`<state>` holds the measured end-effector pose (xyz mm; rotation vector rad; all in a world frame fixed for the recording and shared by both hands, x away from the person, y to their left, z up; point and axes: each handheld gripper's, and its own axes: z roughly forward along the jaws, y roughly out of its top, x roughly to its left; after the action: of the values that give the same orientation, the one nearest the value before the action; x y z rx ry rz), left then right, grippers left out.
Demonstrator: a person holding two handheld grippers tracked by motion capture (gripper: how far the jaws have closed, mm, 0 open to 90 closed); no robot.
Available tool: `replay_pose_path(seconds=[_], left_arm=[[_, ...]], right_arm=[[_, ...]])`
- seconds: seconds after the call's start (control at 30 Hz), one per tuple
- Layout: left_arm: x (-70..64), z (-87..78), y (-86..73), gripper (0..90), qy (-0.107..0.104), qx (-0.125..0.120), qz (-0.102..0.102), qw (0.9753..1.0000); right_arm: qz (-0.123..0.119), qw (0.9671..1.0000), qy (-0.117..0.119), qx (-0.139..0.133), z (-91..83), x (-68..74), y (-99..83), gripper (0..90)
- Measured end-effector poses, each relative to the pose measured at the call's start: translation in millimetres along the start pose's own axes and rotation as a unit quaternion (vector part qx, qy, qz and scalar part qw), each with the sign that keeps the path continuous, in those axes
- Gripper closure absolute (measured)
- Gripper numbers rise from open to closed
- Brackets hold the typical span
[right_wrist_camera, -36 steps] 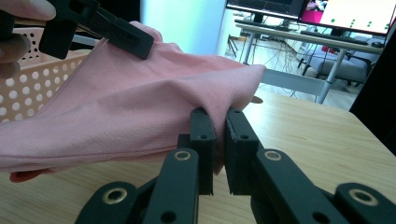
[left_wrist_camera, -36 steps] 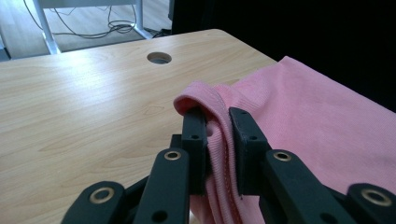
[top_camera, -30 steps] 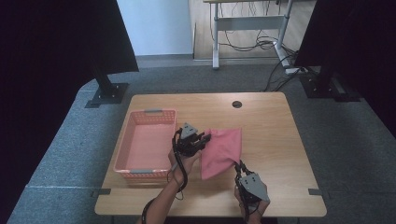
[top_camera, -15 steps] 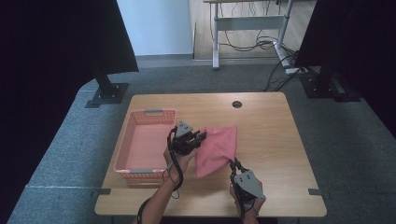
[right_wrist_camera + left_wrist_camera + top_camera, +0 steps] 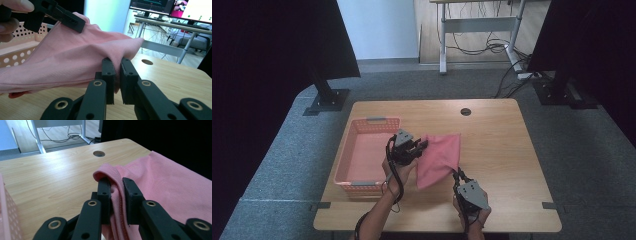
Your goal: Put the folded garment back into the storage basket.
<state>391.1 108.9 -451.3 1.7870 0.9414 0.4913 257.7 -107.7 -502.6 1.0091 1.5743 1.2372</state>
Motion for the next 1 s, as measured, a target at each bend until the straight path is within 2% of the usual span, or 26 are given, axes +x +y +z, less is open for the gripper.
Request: replay_pose_path(seconds=[1.0], left_arm=[[11.8,-14.3,3.1,76.8,0.017,-0.004,0.002,0.9998]], right_arm=[[-0.001,0.9999,0.009,-0.009,10.6,14.8,11.0,82.8]])
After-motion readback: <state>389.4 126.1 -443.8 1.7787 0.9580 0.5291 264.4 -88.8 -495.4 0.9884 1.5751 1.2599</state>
